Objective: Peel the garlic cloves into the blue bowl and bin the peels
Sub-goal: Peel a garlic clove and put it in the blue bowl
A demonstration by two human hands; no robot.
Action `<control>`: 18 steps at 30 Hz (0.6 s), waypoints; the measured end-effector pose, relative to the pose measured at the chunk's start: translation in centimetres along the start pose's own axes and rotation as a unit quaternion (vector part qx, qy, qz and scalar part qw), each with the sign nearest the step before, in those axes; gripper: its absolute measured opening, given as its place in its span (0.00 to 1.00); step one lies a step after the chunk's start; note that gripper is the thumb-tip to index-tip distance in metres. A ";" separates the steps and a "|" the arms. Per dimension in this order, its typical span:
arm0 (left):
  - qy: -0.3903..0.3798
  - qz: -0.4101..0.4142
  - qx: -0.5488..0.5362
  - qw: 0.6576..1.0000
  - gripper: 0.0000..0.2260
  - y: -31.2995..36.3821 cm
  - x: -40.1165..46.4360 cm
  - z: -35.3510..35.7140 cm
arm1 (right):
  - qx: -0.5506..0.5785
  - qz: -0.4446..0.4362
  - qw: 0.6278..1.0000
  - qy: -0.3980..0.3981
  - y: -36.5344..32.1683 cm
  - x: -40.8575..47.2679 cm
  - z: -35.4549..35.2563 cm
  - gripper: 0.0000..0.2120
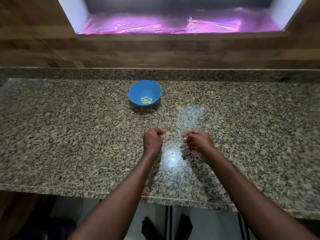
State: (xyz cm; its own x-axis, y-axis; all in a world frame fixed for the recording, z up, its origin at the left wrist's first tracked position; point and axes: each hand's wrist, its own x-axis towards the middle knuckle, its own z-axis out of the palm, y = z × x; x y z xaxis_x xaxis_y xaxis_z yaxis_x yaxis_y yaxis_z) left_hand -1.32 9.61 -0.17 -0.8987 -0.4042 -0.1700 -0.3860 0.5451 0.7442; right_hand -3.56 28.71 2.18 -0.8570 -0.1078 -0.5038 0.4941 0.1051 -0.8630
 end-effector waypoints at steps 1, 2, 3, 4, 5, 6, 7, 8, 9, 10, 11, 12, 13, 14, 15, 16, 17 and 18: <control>-0.004 0.019 0.033 0.999 0.10 -0.3 0.2 0.2 | -0.004 0.003 1.000 -0.003 0.2 0.0 -0.1 0.06; -0.006 0.033 0.058 0.998 0.09 -0.6 0.4 0.3 | -0.006 0.006 1.000 -0.009 0.3 0.0 -0.3 0.04; -0.007 0.042 0.080 0.996 0.09 -1.0 0.7 0.4 | -0.009 0.009 1.000 -0.015 0.4 0.0 -0.4 0.05; -0.010 0.048 0.100 0.994 0.09 -1.3 0.9 0.4 | -0.009 0.011 1.000 -0.021 0.5 0.1 -0.6 0.07; -0.015 0.051 0.124 0.991 0.10 -1.5 1.1 0.4 | -0.014 0.012 0.999 -0.026 0.6 0.1 -0.7 0.08; -0.022 0.052 0.147 0.987 0.11 -1.6 1.2 0.3 | -0.020 0.009 0.999 -0.028 0.7 0.2 -0.7 0.08; -0.024 0.057 0.160 0.985 0.13 -1.7 1.2 0.4 | -0.032 0.003 0.999 -0.027 0.7 0.3 -0.7 0.07; -0.017 0.068 0.165 0.984 0.15 -1.8 1.0 0.5 | -0.045 -0.002 0.999 -0.024 0.8 0.4 -0.6 0.05; 0.000 0.087 0.168 0.982 0.17 -2.0 0.6 0.7 | -0.062 -0.006 0.998 -0.016 0.9 0.4 -0.5 0.04; 0.021 0.100 0.172 0.980 0.18 -2.2 -0.1 0.9 | -0.080 -0.013 0.997 -0.007 0.9 0.5 -0.4 0.04; 0.040 0.107 0.176 0.978 0.16 -2.5 -0.9 1.1 | -0.102 -0.020 0.995 0.002 0.9 0.4 -0.2 0.04; 0.045 0.112 0.186 0.975 0.14 -3.0 -1.7 1.4 | -0.126 -0.026 0.992 0.011 0.8 0.5 0.0 0.04; 0.039 0.125 0.202 0.971 0.12 -3.6 -2.5 1.7 | -0.154 -0.032 0.987 0.020 0.7 0.4 0.3 0.04; 0.024 0.137 0.220 0.965 0.13 -4.4 -3.3 2.0 | -0.181 -0.038 0.982 0.030 0.7 0.4 0.5 0.03; 0.001 0.145 0.242 0.959 0.16 -5.4 -3.9 2.3 | -0.210 -0.043 0.976 0.040 0.8 0.5 0.7 0.03; -0.022 0.152 0.263 0.953 0.21 -6.2 -4.6 2.5 | -0.237 -0.048 0.969 0.045 0.9 0.6 0.8 0.03; -0.042 0.154 0.277 0.947 0.24 -6.9 -5.0 2.6 | -0.268 -0.051 0.961 0.047 1.1 0.8 0.9 0.03; -0.058 0.157 0.285 0.944 0.26 -7.5 -5.3 2.7 | -0.299 -0.057 0.951 0.046 1.4 1.0 0.9 0.04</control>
State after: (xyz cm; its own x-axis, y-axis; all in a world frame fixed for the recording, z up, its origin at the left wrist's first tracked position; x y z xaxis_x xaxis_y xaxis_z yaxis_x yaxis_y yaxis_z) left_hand 5.77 9.64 -6.53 -0.9914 -0.0911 -0.0936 -0.1158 0.9448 0.3066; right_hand -3.60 27.81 0.43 -0.9231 -0.0684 -0.3785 0.2487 0.6445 -0.7230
